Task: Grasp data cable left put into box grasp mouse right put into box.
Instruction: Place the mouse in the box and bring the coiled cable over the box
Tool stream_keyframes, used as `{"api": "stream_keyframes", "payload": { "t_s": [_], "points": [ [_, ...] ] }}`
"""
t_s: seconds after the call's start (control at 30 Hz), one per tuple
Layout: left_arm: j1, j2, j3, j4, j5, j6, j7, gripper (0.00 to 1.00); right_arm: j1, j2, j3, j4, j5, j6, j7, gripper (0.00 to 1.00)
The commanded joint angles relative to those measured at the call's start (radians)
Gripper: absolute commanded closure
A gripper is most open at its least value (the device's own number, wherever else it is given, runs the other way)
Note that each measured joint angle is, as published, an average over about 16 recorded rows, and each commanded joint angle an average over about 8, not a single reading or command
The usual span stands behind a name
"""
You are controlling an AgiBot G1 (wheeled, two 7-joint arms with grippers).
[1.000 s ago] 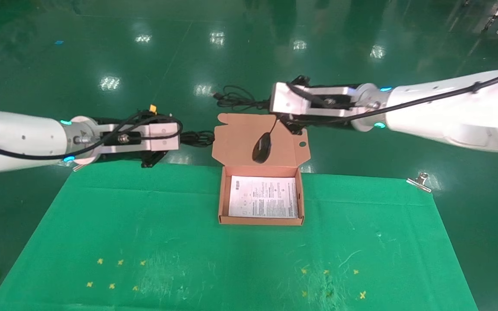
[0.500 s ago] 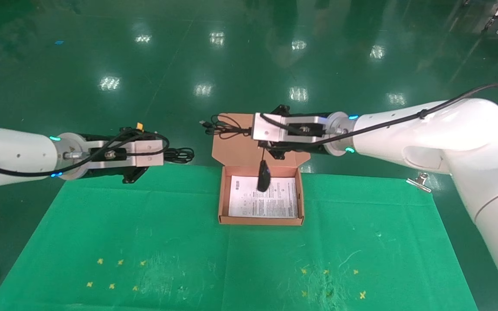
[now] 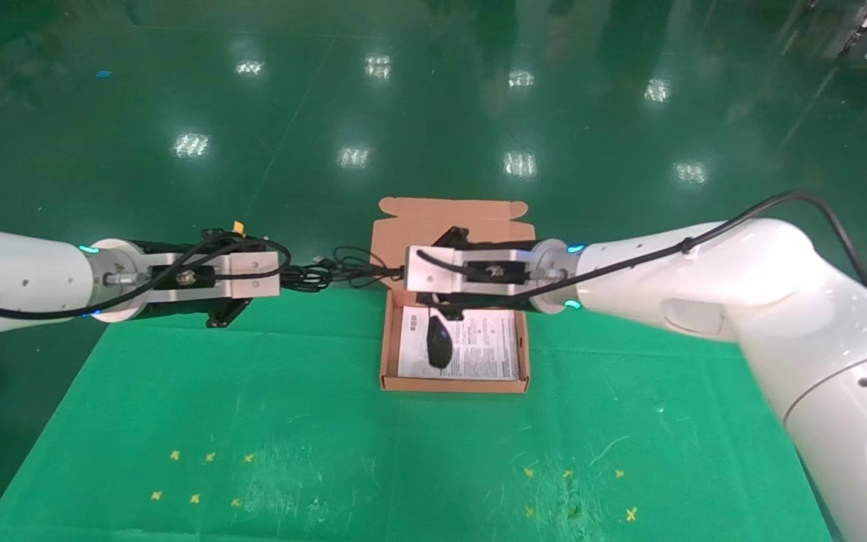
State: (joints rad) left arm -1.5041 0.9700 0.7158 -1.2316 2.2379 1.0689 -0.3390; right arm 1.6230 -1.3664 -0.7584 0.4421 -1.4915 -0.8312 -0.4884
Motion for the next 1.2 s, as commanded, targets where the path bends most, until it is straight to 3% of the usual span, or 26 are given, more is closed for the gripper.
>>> {"api": "stream_keyframes", "payload": {
  "t_s": [0.03, 0.33, 0.6, 0.63, 0.83, 0.9, 1.2],
  "points": [
    [0.001, 0.000, 0.000, -0.003, 0.002, 0.001, -0.003, 1.00, -0.013, -0.002, -0.028, 0.020, 0.027, 0.011, 0.009, 1.00],
    [0.001, -0.001, 0.000, -0.005, 0.003, 0.001, -0.005, 1.00, -0.052, 0.001, -0.112, -0.061, 0.137, 0.075, 0.096, 1.00],
    [0.001, -0.001, 0.000, -0.005, 0.003, 0.001, -0.005, 1.00, -0.055, 0.000, -0.166, -0.111, 0.160, 0.093, 0.157, 0.98],
    [0.001, -0.001, 0.000, -0.005, 0.003, 0.001, -0.005, 1.00, -0.053, 0.000, -0.175, -0.114, 0.159, 0.094, 0.164, 0.92],
    [0.002, -0.001, 0.000, -0.006, 0.004, 0.002, -0.005, 1.00, -0.046, -0.001, -0.217, -0.122, 0.155, 0.096, 0.195, 0.17],
    [0.002, -0.001, 0.000, -0.006, 0.004, 0.002, -0.005, 1.00, -0.045, 0.000, -0.225, -0.123, 0.156, 0.095, 0.200, 0.00],
    [0.002, -0.001, 0.000, -0.006, 0.004, 0.002, -0.005, 1.00, -0.043, 0.000, -0.231, -0.122, 0.154, 0.092, 0.200, 0.00]
  ]
}}
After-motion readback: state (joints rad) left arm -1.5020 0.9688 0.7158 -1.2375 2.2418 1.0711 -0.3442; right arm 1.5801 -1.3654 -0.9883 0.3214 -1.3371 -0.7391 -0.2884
